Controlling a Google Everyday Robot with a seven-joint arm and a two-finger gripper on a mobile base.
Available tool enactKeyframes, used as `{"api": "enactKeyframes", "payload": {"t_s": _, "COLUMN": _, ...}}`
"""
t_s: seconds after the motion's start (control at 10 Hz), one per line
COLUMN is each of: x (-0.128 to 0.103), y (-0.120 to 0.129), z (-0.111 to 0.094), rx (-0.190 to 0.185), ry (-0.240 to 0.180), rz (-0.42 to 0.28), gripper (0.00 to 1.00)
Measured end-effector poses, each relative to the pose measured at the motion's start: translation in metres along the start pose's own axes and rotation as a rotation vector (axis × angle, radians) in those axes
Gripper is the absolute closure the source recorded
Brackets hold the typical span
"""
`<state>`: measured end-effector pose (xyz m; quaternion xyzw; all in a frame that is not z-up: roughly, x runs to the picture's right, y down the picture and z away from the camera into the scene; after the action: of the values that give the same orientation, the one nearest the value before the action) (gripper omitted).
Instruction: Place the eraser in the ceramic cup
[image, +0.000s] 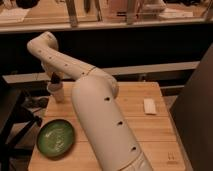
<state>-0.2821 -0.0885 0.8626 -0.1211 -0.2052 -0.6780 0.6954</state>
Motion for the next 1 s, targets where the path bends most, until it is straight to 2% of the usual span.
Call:
{"api": "enactKeyframes", "payload": {"t_s": 0.2, "x": -0.008, "y": -0.005, "z": 0.002, "rx": 0.06, "ry": -0.021, "rz": -0.024, "gripper": 1.0}}
{"api": "enactKeyframes", "payload": {"t_s": 0.4, "x": -0.016, "y": -0.009, "z": 0.005, "rx": 0.137, "ry": -0.012, "rz": -0.062, "gripper": 1.0}}
{"api": "enactKeyframes", "payload": {"t_s": 0.5, "x": -0.022, "y": -0.011, "z": 0.007, "rx": 0.193, "ry": 0.033, "rz": -0.095, "gripper": 1.0}}
{"api": "enactKeyframes", "payload": {"t_s": 0.8, "x": -0.03, "y": -0.013, "z": 0.011, "rx": 0.311, "ry": 0.155, "rz": -0.163, "gripper": 1.0}}
{"api": "enactKeyframes", "payload": {"t_s": 1.0, "x": -0.031, "y": -0.017, "z": 0.014, "rx": 0.345, "ry": 0.191, "rz": -0.193, "gripper": 1.0}}
